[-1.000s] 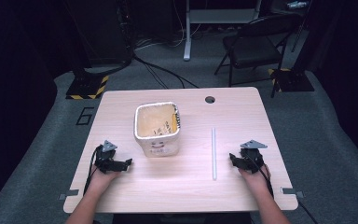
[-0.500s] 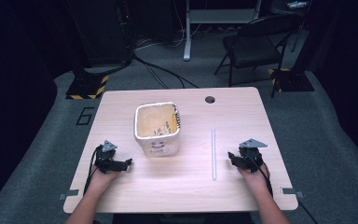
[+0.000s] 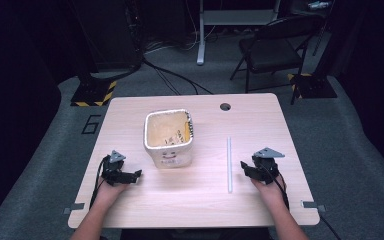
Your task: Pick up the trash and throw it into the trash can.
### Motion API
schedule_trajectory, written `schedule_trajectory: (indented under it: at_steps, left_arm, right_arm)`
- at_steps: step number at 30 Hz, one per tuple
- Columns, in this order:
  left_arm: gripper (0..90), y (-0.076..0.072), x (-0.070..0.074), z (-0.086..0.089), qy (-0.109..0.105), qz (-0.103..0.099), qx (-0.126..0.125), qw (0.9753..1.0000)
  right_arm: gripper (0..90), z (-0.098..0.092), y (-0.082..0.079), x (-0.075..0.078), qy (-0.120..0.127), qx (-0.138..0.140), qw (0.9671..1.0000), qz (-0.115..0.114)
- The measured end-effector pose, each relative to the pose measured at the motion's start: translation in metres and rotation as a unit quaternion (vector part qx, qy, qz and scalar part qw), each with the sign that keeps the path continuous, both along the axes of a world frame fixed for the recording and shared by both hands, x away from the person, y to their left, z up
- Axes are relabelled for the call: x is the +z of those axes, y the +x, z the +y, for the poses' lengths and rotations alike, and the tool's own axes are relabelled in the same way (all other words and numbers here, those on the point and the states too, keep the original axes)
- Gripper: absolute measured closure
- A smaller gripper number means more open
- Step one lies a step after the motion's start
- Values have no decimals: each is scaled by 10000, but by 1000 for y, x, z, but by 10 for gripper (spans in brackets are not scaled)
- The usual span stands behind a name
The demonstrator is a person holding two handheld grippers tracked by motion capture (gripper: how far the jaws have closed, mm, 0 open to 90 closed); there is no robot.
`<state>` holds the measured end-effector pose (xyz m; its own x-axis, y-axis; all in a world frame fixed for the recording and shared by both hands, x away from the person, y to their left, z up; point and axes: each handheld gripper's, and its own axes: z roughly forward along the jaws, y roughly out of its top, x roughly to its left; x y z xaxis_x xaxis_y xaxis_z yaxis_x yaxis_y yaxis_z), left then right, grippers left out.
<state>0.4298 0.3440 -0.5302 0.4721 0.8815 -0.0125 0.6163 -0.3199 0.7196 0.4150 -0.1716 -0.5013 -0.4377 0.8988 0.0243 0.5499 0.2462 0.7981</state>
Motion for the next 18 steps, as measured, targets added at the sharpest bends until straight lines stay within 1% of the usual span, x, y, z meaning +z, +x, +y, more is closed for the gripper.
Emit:
schedule_trajectory:
  at_steps: [9,10,18]
  left_arm:
    - [18,0,0,0,-10,-6,14,10000]
    - [18,0,0,0,7,3,0,10000]
    - [18,0,0,0,-9,-4,12,10000]
  right_arm:
    - [449,13,0,1,-66,190,9998,11]
    - [449,15,0,2,-32,188,9998,35]
    - [462,26,3,6,-63,201,9998,30]
